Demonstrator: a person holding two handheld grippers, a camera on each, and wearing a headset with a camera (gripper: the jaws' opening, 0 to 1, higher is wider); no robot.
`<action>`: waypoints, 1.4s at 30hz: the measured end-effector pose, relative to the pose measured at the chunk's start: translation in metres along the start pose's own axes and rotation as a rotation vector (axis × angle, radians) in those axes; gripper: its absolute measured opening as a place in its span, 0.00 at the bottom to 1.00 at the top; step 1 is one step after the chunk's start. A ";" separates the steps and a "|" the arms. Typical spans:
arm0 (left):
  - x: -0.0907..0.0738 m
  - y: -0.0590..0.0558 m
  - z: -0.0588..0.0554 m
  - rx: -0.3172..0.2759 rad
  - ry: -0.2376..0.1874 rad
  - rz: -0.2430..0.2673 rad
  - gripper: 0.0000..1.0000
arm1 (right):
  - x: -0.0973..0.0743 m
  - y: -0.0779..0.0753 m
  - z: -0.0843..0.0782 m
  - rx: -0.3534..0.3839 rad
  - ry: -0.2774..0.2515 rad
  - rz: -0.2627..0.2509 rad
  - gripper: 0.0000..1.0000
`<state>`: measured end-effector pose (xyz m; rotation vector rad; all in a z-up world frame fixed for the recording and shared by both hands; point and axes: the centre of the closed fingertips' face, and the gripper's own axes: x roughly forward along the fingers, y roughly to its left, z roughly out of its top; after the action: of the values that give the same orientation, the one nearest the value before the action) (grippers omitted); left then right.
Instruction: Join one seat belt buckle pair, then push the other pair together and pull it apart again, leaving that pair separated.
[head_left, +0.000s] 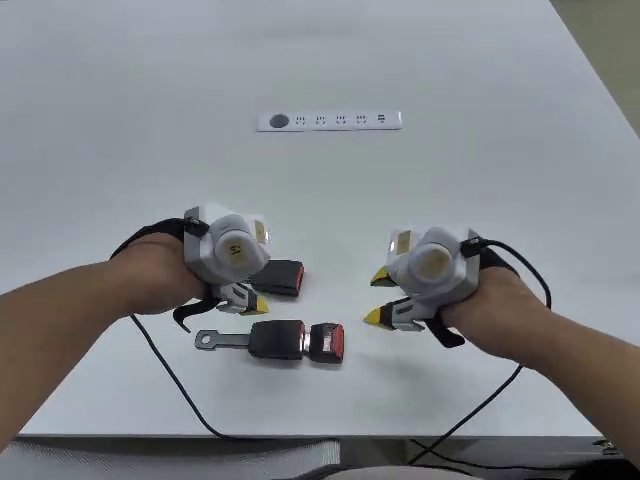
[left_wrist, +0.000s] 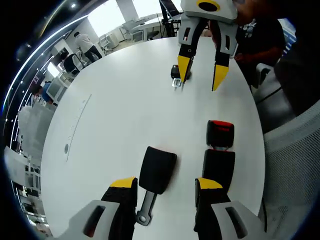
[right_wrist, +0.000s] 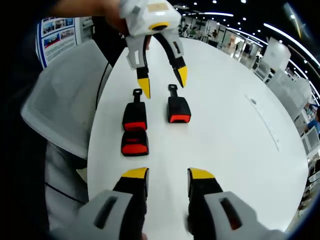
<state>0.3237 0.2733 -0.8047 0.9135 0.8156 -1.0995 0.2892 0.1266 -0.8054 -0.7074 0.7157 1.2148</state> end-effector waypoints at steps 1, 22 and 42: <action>0.001 0.004 0.001 0.000 -0.001 0.002 0.47 | -0.002 -0.004 -0.003 0.003 0.001 -0.001 0.32; 0.034 0.006 -0.005 0.088 0.041 -0.126 0.39 | -0.022 -0.050 -0.101 0.042 0.125 0.002 0.38; 0.042 0.008 -0.021 0.140 0.097 -0.103 0.30 | -0.004 -0.056 -0.104 -0.032 0.120 0.082 0.32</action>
<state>0.3404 0.2780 -0.8492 1.0579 0.8815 -1.2208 0.3324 0.0295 -0.8579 -0.7892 0.8330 1.2691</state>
